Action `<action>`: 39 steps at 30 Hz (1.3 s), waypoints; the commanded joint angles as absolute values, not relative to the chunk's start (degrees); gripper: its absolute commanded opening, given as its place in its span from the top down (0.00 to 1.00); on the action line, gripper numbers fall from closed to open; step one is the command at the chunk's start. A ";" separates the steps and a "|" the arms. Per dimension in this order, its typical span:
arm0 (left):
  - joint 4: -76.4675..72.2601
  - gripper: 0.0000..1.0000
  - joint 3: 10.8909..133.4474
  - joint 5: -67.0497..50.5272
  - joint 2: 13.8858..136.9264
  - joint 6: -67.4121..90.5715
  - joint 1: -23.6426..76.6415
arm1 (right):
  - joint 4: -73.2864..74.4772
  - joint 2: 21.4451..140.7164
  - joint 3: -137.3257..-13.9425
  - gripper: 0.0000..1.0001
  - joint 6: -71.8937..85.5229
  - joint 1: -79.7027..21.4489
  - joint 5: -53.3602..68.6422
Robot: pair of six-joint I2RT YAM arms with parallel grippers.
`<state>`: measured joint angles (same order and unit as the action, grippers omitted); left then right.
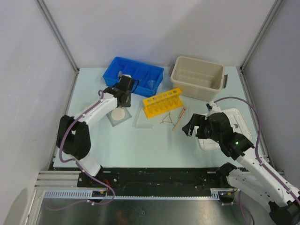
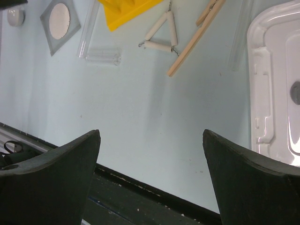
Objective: Organize the chemistry lab equipment
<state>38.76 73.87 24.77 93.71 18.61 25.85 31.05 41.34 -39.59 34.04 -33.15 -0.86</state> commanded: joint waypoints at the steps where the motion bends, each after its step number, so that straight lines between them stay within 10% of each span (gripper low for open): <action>1: 32.12 0.63 80.96 17.06 96.82 10.69 22.15 | 29.73 41.30 -39.55 0.04 33.22 -32.85 -1.54; 39: 26.18 0.59 124.63 -0.21 134.24 -13.20 12.15 | 31.93 46.92 -43.06 0.05 35.40 -30.67 -2.61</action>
